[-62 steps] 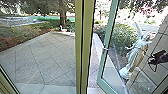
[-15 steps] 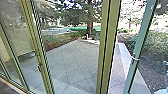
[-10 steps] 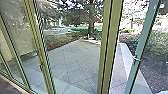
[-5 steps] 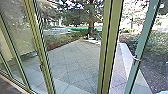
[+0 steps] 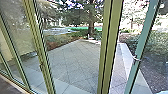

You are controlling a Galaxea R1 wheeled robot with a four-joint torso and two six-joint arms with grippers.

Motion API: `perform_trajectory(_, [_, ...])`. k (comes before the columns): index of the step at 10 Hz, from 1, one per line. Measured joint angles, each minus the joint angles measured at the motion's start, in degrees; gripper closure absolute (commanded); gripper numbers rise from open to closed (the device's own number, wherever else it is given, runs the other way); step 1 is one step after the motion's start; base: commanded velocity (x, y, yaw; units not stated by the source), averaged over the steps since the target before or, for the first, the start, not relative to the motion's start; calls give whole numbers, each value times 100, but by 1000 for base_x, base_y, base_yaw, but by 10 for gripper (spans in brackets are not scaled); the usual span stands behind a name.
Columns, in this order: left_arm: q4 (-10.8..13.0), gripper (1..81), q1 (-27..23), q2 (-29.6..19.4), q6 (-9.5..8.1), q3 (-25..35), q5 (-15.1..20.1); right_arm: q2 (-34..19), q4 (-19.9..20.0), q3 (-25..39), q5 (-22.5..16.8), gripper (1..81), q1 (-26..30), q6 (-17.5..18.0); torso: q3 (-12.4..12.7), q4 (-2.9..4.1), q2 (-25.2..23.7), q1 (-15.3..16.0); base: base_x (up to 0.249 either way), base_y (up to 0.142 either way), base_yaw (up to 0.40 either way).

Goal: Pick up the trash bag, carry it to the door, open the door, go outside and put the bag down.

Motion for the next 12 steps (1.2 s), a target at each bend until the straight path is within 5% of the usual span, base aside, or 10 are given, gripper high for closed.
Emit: perform_trajectory(12, [69,811,-28,12,0,-6,68,2,-20,-6,65,10,-30,-13,0,0,-2,0,0,0,-121])
